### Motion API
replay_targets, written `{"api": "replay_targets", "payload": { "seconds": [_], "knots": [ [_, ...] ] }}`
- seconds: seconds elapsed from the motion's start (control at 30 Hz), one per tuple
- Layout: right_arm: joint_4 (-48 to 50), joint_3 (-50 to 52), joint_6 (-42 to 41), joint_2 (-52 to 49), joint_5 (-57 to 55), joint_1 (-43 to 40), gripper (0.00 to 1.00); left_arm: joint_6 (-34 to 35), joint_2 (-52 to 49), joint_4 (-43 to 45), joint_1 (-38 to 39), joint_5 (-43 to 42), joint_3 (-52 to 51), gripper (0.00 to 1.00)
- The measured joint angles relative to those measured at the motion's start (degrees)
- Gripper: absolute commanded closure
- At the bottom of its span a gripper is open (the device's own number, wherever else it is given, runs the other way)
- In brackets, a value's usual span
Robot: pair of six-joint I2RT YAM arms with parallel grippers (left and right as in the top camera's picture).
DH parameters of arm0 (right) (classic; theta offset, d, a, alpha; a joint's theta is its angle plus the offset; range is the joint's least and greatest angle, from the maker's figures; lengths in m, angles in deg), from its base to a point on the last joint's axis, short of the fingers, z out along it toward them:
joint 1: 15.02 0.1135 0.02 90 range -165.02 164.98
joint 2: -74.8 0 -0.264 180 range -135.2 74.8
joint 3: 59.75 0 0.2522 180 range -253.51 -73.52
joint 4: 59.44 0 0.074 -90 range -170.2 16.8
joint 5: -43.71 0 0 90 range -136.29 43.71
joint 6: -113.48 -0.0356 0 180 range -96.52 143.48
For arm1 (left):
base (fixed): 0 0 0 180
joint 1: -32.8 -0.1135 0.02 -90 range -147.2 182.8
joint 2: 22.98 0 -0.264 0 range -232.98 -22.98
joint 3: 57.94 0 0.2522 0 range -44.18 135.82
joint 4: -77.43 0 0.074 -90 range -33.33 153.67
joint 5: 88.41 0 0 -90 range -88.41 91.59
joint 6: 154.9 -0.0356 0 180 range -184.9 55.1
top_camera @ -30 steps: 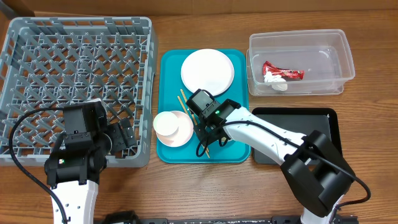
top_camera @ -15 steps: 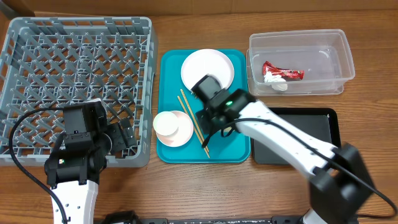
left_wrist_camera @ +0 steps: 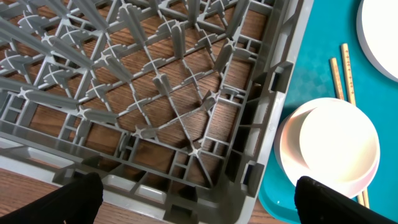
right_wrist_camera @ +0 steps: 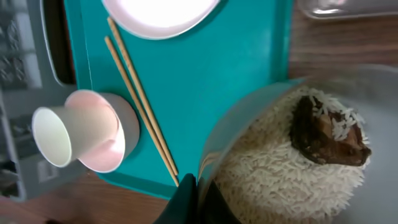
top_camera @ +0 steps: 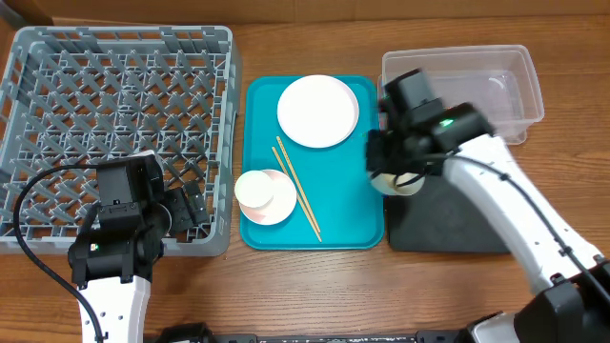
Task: Sort waste into correct bins and load items into the dishwasher
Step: 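Tip the rice bowl over the black tray to dump the food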
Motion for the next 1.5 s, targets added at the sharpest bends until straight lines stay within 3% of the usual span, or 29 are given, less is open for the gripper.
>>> {"api": "replay_targets", "payload": {
  "seconds": [0.27, 0.97, 1.5],
  "knots": [
    [0.1, 4.7, 2.2, 0.0, 12.5, -12.9, 0.96, 0.0, 0.0, 0.0, 0.0, 0.0, 0.0, 0.0],
    [14.7, 26.8, 6.4, 0.0, 51.4, -40.0, 0.96, 0.0, 0.0, 0.0, 0.0, 0.0, 0.0, 0.0],
    [14.8, 27.3, 1.0, 0.0, 71.4, -46.5, 0.96, 0.0, 0.0, 0.0, 0.0, 0.0, 0.0, 0.0]
  ]
}}
